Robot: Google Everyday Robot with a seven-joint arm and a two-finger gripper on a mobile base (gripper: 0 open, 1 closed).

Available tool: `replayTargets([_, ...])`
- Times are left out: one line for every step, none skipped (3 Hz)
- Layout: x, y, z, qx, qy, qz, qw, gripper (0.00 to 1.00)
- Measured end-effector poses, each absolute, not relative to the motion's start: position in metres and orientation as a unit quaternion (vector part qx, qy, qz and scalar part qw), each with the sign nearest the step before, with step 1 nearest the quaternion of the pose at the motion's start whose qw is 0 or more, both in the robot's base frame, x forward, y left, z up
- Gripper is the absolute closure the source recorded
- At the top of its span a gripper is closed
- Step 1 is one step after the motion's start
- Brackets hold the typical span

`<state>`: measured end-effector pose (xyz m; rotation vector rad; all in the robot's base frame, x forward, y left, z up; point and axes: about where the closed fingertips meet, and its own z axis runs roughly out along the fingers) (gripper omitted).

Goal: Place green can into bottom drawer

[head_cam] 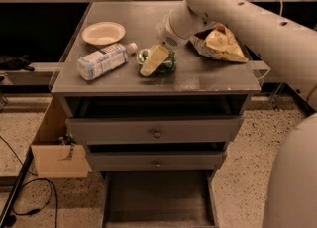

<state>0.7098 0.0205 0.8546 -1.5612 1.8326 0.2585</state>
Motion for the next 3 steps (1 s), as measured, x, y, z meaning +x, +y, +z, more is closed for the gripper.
replayTargets([0.7103,0.0205,0.8555,-0.603,0.708,0.1,0.353,0.18])
replayTargets([0.7103,0.0206,0.8554,-0.603,0.708,0.1,0.353,0.42])
replayTargets([0.7103,0.0206,0.8554,-0.603,0.708,0.1,0.353,0.66])
